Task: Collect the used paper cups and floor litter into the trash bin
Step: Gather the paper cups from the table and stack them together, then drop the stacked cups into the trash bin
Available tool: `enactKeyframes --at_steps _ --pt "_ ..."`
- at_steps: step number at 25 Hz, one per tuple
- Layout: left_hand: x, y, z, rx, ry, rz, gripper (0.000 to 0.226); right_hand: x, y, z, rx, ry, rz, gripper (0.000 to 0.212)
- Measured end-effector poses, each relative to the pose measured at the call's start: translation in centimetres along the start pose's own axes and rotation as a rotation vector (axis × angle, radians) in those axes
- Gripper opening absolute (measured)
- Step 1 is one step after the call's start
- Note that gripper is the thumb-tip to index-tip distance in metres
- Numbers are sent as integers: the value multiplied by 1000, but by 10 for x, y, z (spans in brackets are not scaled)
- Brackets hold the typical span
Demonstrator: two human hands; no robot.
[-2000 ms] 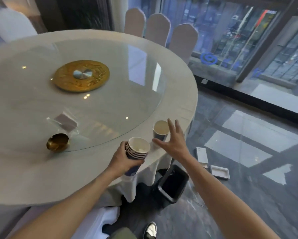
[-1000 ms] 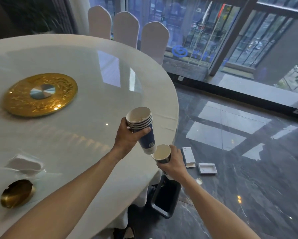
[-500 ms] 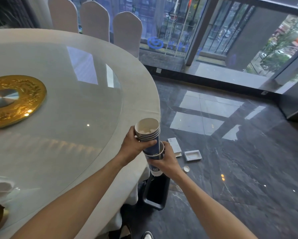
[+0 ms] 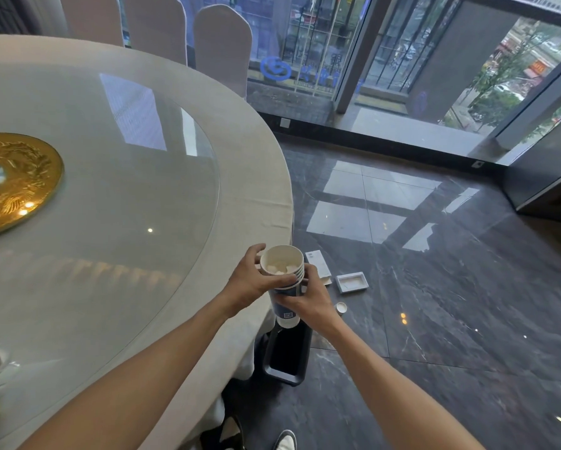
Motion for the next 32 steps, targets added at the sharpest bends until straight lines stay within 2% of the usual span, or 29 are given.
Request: enactKeyframes --at_steps 2,5,6,9,11,16,20,26,32 --pt "0 0 -5 -23 -25 1 78 -1 -1 3 14 -24 -17 72" --pt "10 4 -16 -83 -94 -9 32 -6 -4 11 28 -49 -32 74" --pt "15 6 -21 -98 -88 -5 27 -8 -4 15 35 -55 -31 76" --pt "37 14 -41 -133 -39 -12 28 -17 -7 43 144 -88 -45 82" --pt "57 24 -58 -178 -19 -44 28 -24 -9 67 221 8 -85 81" --pt "102 50 -112 -271 89 -25 27 -42 -5 119 402 384 -133 50" --pt "137 66 -177 -438 122 2 28 -32 11 188 509 405 -105 29" --pt "169 103 -281 -661 117 12 25 4 44 296 645 410 -158 30" --pt "192 129 -365 -809 -20 15 41 33 66 377 831 515 -174 30"
Point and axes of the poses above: each hand's wrist, its own y-axis towards the middle knuckle, its own x-axis out of the palm, z = x × y, the point moved 2 cm from there along y, towards the middle knuckle, and after that the axes turned 10 degrees about -z, right-handed, at the moved point
